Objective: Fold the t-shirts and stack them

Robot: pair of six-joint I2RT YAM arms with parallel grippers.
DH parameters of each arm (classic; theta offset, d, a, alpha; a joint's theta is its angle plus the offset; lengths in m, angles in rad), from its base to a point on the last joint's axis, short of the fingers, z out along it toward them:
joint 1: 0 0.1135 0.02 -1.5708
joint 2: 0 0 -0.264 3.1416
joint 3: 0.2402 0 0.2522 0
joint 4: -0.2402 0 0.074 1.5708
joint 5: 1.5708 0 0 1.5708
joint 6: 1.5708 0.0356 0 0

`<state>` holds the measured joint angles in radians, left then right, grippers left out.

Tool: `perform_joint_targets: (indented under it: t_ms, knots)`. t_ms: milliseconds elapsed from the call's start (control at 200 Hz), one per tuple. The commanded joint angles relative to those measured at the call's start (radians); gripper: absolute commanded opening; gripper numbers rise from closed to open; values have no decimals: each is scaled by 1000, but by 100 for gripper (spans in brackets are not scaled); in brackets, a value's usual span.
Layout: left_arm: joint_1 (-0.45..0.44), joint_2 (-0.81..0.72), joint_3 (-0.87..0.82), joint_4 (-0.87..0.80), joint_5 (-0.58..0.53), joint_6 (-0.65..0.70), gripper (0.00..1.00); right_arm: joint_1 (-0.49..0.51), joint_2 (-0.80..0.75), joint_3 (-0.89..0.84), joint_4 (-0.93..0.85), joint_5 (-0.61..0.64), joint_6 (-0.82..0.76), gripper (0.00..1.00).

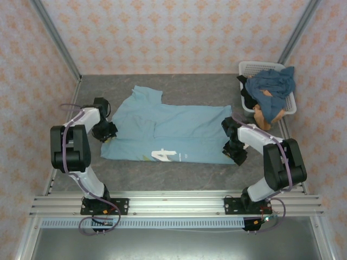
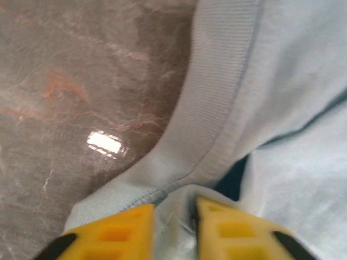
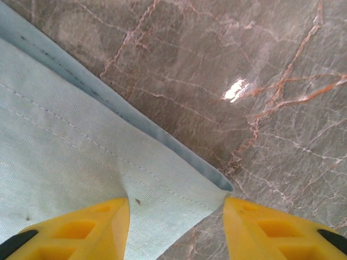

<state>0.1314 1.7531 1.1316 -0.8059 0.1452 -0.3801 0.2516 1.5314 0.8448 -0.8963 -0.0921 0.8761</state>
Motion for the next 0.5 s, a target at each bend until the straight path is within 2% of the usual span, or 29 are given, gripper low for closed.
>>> perform_joint_targets:
  t_ms: [0, 80, 215, 335, 495]
  knots:
    - [-28, -44, 32, -102, -141, 0, 38, -7, -27, 45, -58, 61, -21, 51]
    - [-53, -134, 24, -126, -155, -39, 39, -6, -70, 69, -69, 88, -32, 52]
    - [-126, -222, -33, -115, -9, -149, 39, -7, -109, 92, -13, 62, -56, 52]
    - [-147, -181, -112, -18, 107, -260, 37, -5, -59, 104, 49, -2, -56, 51]
    - [-128, -65, -125, 40, 88, -275, 37, 27, 47, 138, 88, -22, -68, 50]
